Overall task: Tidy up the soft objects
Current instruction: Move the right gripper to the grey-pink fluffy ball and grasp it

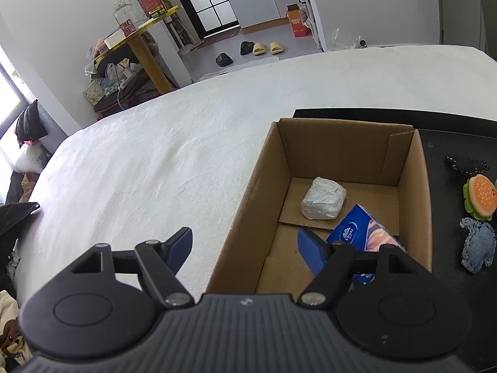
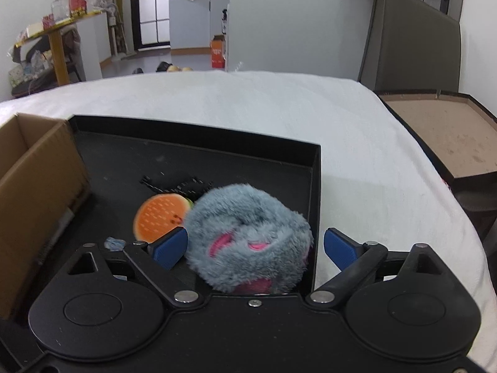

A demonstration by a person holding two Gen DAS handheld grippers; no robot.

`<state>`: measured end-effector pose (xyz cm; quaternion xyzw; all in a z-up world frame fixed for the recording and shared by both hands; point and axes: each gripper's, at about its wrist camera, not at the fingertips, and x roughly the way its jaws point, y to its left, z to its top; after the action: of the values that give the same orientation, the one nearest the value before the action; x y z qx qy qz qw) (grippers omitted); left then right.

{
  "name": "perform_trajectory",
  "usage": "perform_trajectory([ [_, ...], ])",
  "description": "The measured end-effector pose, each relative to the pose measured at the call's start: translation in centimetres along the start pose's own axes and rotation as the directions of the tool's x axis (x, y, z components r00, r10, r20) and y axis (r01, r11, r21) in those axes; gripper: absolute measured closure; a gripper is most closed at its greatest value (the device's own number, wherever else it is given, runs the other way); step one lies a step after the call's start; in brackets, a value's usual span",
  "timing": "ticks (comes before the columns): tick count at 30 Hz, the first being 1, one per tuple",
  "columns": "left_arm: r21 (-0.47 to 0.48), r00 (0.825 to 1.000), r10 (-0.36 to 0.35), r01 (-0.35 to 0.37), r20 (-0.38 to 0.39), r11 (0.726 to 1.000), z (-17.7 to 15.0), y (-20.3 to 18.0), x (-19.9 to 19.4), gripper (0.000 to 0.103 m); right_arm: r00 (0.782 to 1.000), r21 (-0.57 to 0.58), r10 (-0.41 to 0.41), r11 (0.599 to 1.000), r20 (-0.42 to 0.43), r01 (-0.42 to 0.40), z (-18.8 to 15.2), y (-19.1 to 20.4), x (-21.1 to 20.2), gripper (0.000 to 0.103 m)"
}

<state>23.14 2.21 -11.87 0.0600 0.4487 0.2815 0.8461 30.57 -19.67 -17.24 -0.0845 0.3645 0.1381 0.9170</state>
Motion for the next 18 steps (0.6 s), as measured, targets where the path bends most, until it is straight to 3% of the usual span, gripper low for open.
perform_trajectory([
  [6,-0.007,1.000,0.000,0.000,-0.002,1.000,-0.1,0.4,0.1,0.030,1.000,-0.003,0.023,1.000,0.005,-0.023,-0.5,-0.1,0.6,0.010],
  [9,-0.008,1.000,0.000,0.000,0.004,1.000,-0.4,0.7,-0.1,0.030,1.000,-0.008,0.020,1.000,0.017,-0.020,-0.4,-0.2,0.2,0.027],
  [18,-0.028,1.000,-0.020,0.020,0.005,0.999,-1.2,1.9,-0.3,0.030,1.000,0.024,0.027,0.999,-0.006,-0.026,0.1,-0.6,-1.0,0.036],
])
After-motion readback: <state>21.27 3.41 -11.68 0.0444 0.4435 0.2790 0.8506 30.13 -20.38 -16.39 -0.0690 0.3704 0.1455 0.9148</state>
